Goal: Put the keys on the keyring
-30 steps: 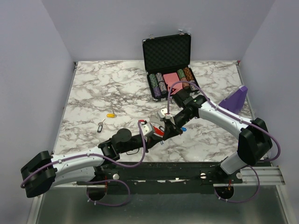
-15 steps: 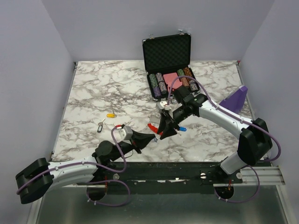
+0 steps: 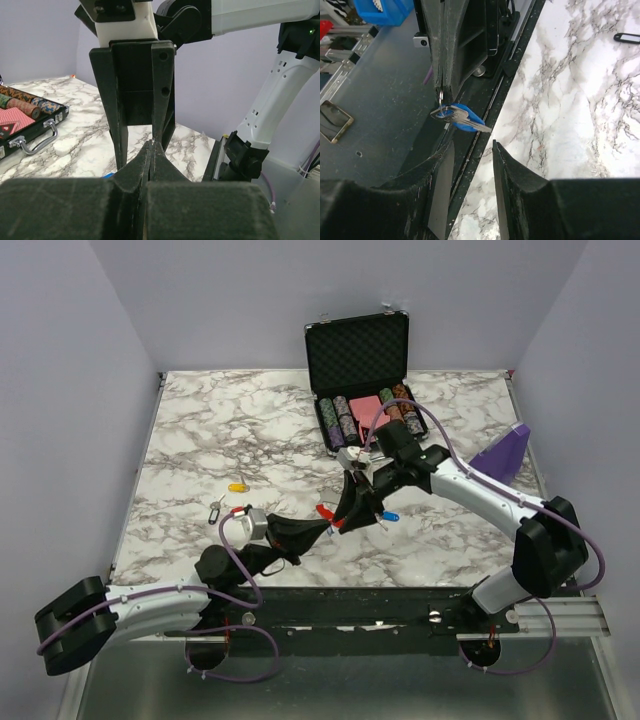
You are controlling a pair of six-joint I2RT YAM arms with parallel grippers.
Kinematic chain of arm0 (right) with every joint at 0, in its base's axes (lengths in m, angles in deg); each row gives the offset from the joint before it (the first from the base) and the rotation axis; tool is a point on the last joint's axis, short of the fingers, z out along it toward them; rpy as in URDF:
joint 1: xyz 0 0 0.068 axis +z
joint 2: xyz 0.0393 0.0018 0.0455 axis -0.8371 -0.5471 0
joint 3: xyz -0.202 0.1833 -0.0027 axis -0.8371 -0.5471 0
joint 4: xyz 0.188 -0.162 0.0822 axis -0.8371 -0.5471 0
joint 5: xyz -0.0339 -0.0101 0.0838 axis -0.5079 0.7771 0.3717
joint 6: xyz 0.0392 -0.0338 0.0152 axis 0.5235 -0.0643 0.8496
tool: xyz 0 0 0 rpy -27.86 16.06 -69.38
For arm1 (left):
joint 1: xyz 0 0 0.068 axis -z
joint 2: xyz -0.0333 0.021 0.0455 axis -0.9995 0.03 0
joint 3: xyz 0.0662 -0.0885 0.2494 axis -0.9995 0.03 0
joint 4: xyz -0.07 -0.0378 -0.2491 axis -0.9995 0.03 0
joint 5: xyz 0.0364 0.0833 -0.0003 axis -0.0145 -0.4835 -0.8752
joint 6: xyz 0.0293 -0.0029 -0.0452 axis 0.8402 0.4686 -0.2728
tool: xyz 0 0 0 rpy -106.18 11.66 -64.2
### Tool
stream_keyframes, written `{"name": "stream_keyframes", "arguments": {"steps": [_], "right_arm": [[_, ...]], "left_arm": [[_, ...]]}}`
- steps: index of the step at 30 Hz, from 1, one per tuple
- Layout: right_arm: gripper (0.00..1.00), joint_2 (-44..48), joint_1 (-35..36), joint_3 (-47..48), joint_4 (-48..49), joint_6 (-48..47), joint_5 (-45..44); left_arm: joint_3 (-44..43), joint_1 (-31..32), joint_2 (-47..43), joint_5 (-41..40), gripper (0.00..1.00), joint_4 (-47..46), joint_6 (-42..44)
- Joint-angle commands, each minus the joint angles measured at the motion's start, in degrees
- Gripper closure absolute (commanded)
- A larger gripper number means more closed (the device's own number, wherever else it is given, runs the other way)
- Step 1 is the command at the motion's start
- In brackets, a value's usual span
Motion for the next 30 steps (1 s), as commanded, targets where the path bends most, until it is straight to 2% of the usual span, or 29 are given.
{"name": "stream_keyframes", "arguments": {"steps": [1,12,23,30], "right_arm": [[0.56,2.2,-1.05,-0.94,3.3,2.73,3.2],[0.62,2.73,-0.96,-3.14,8.67,7.56,5.83],[0.77,2.73,-0.96,-3.58,11.04,10.38,6.19],[0.79,2.82,-0.96,-4.11,12.97,12.31,6.01]], "left_arm": [[2.96,-0.24,1.23,-0.88,1.0,-2.82,-1.18],[1.91,-0.24,6.76,-1.14,1.0,-7.03,-2.06],[1.82,-0.24,7.38,-1.49,1.0,-6.51,-1.88],[0.85,-0.24,7.73,-1.41,1.0,-4.75,-1.18]]}}
